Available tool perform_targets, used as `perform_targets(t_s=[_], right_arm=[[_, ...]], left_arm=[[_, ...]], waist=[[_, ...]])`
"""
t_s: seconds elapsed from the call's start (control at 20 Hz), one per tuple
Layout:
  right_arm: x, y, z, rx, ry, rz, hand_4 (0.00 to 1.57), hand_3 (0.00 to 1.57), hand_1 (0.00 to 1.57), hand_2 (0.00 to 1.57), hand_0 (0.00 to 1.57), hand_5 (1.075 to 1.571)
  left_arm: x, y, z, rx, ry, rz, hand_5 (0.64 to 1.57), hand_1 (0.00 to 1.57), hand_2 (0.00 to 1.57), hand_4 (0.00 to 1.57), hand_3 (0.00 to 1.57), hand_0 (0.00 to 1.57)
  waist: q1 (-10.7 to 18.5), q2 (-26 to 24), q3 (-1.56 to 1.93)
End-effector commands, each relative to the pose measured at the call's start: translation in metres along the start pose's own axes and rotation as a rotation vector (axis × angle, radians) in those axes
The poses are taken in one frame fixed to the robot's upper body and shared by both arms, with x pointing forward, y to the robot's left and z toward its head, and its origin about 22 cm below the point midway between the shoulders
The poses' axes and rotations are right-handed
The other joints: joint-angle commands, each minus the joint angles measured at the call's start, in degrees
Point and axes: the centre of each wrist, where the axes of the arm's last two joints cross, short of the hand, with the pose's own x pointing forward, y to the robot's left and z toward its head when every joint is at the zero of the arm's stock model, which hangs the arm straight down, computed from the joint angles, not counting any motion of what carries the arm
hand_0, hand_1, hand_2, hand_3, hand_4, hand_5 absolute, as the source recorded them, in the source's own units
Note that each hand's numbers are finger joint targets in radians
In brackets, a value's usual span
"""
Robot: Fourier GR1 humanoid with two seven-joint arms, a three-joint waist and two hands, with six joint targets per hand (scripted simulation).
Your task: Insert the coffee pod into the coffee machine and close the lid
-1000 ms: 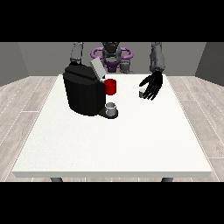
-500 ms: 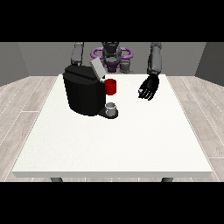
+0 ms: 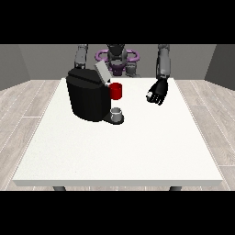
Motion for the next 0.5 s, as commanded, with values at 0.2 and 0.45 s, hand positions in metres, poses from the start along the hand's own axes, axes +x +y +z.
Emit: perform_targets(t_s=[0.2, 0.45], right_arm=[[-0.020, -0.009, 0.004, -0.044, 0.071, 0.060, 0.00, 0.00, 0.00, 0.00, 0.00, 1.571], [-0.007, -0.005, -0.004, -0.017, 0.102, 0.039, 0.00, 0.00, 0.00, 0.00, 0.00, 1.571]], left_arm=[[0.012, 0.004, -0.012, -0.017, -0.072, 0.051, 1.571, 1.28, 1.31, 0.50, 1.24, 1.28], [0.034, 0.020, -0.025, -0.033, -0.126, 0.179, 1.571, 1.45, 1.43, 0.52, 1.36, 1.45]], waist=[[1.3, -3.3, -0.09], [0.9, -6.0, -0.10]])
